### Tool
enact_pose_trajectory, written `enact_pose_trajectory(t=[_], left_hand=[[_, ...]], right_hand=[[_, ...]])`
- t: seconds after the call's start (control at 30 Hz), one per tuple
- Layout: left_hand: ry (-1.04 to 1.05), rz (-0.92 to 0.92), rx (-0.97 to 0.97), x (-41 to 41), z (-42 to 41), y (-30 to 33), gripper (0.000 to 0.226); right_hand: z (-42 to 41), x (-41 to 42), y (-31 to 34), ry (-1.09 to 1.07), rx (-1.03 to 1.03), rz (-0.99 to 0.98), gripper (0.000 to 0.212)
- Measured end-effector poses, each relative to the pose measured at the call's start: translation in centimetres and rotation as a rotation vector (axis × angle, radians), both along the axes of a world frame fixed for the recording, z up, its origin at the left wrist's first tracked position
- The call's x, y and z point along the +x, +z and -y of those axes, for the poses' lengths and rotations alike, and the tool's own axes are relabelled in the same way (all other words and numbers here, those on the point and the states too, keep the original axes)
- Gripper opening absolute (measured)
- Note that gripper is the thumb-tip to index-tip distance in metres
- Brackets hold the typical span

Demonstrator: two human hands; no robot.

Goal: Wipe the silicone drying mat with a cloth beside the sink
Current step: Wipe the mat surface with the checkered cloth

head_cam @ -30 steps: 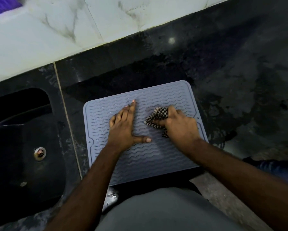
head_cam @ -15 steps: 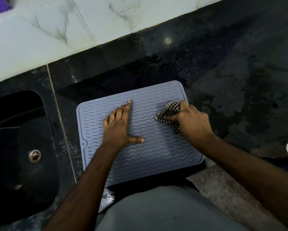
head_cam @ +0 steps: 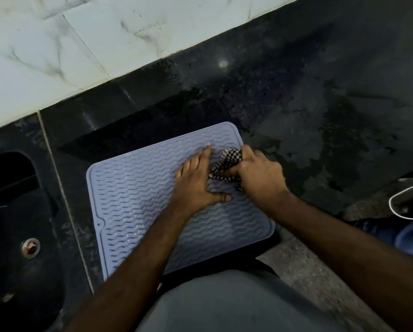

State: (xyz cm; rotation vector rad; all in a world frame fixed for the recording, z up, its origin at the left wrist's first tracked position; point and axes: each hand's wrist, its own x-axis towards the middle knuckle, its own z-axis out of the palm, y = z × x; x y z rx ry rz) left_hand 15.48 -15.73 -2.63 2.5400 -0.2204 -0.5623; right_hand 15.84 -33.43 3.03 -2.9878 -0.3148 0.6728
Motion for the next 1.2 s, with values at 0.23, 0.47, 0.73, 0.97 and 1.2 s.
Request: enact_pose_trajectory(t=[0.23, 0.47, 0.73, 0.97, 1.2], left_hand=[[0.052, -0.03, 0.042, 0.4, 1.3, 0.8, 0.147], [0.075, -0.043, 0.061, 0.6, 1.9, 0.9, 0.149], [-0.034, 0.038, 0.127, 0.5, 1.5, 0.9, 0.122], [-0.063, 0.022, 0.146, 0.6, 1.1, 0.6, 0.12], [-0.097, 0.037, 0.185, 0.5, 0.9, 0.3, 0.112]], right_hand=[[2.1, -0.1, 0.4, 0.019, -0.074, 0.043, 0.038], [3.9, -0.7, 0.7, -0.032, -0.172, 0.047, 0.063], [1.2, -2.2, -0.2, -0.259, -0.141, 0.067, 0.024], [-1.4, -2.2, 1.0, -0.393, 0.075, 0.001, 0.018], [-4.1, -1.9, 0.9, -0.349, 0.043, -0.051, 0.022]])
